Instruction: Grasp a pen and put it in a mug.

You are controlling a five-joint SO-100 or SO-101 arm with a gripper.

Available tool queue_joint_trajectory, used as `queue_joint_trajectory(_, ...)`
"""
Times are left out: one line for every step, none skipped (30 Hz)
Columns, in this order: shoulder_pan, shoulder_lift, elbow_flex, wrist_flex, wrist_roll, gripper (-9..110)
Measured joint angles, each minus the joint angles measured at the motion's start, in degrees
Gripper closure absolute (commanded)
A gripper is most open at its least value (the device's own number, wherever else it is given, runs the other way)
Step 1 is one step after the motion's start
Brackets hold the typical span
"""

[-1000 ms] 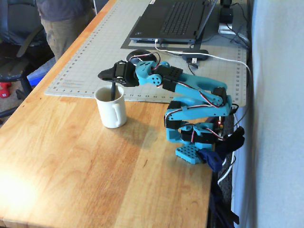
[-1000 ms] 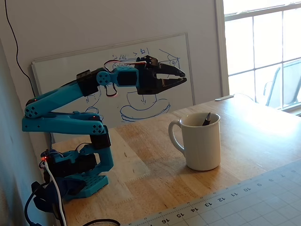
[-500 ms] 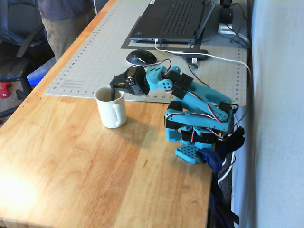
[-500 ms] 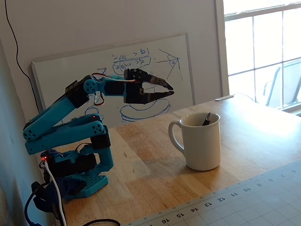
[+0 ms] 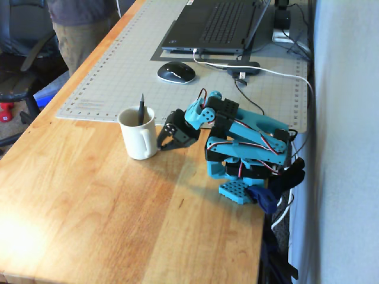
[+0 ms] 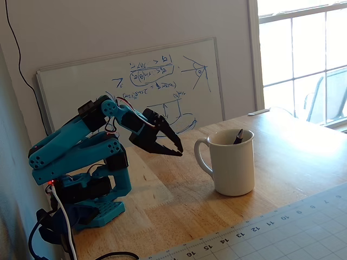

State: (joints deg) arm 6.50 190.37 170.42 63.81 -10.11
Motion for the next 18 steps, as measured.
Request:
queue_joint_trajectory(-0.1,0.0,0.3,1.8,0.0,102)
queue_joint_trajectory(-0.1,0.0,0.6,3.1,0.0,102)
queue_joint_trajectory(-0.1,0.0,1.1,3.6,0.0,102)
queue_joint_trajectory(-0.1,0.0,1.7,3.7,0.0,102)
queue_joint_trajectory(-0.1,0.0,2.3,3.8,0.0,102)
queue_joint_trajectory(-0.1,0.0,3.2,3.8,0.0,102)
queue_joint_trajectory(-0.1,0.0,4.4,3.8,0.0,102)
queue_joint_trajectory(-0.1,0.0,5.8,3.8,0.0,102)
queue_joint_trajectory(-0.1,0.0,7.1,3.8,0.0,102)
queue_joint_trajectory(-0.1,0.0,8.7,3.8,0.0,102)
queue_joint_trajectory(-0.1,0.0,9.7,3.7,0.1,102)
queue_joint_trajectory(-0.1,0.0,10.0,3.7,0.2,102)
queue_joint_trajectory(-0.1,0.1,10.1,3.7,0.2,102)
queue_joint_trajectory(-0.1,0.1,10.1,3.7,0.2,102)
queue_joint_trajectory(-0.1,0.1,10.1,3.7,0.2,102)
queue_joint_trajectory(-0.1,0.1,10.1,3.7,0.2,102)
queue_joint_trajectory(-0.1,0.1,10.1,3.7,0.2,102)
queue_joint_trajectory(-0.1,0.1,10.1,3.7,0.2,102)
